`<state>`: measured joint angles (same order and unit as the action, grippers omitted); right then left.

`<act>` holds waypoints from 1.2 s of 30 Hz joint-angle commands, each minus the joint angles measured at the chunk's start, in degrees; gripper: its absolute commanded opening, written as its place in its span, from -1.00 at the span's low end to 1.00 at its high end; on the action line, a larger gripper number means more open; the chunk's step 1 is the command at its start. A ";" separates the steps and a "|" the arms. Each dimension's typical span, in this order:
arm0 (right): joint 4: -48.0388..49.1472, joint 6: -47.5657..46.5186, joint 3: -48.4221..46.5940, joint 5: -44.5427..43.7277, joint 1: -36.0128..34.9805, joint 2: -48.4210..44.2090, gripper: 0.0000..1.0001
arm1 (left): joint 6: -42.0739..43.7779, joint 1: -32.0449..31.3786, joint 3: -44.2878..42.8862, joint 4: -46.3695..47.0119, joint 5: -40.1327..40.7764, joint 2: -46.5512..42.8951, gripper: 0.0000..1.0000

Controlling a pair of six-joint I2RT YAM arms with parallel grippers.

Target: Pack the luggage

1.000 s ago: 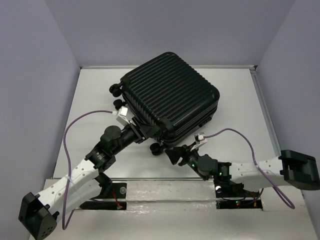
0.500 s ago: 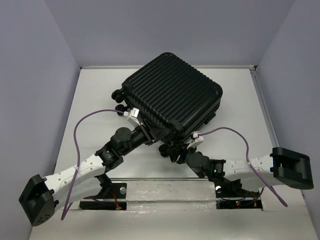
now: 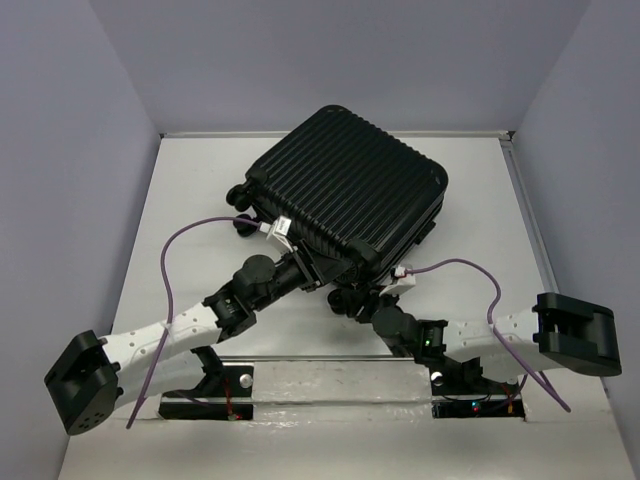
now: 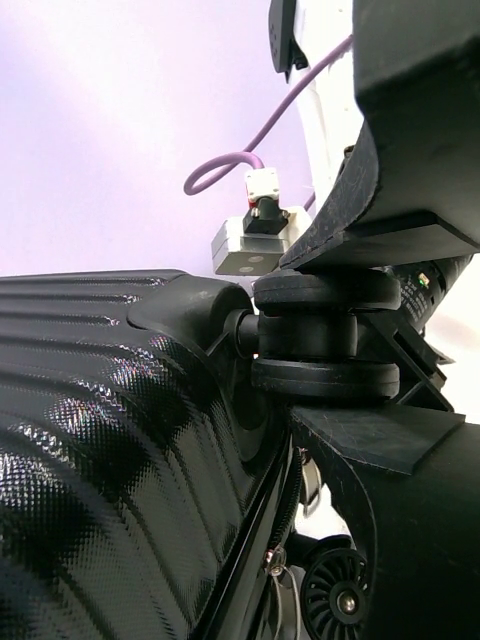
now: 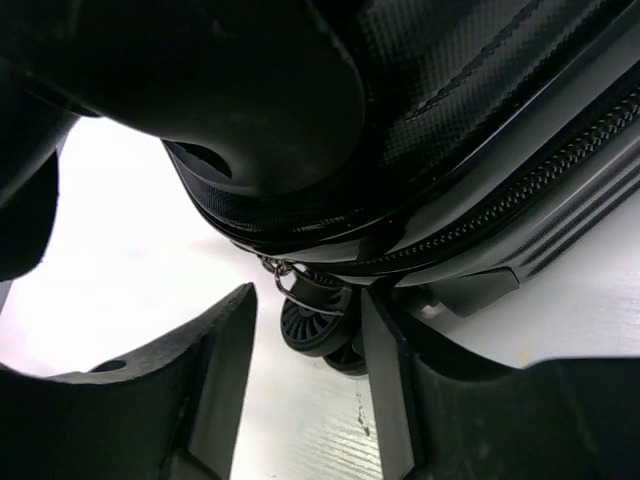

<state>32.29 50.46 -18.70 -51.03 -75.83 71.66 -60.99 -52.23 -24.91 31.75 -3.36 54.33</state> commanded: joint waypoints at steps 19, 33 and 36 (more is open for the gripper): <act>28.42 -14.19 -2.31 -3.16 1.04 7.51 -0.86 | -2.81 -4.46 -5.76 15.18 -3.05 3.59 -0.88; 48.20 -16.63 -10.52 10.88 1.04 26.45 -0.86 | -2.91 -5.87 -8.94 15.99 -1.32 3.16 -0.88; 53.39 -13.11 -3.74 8.23 1.04 23.98 -0.86 | -2.47 -5.87 -7.70 15.45 0.01 1.40 -0.88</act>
<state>68.62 33.21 -28.05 -50.81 -72.07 99.92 -59.83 -53.98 -28.99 33.47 5.72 60.77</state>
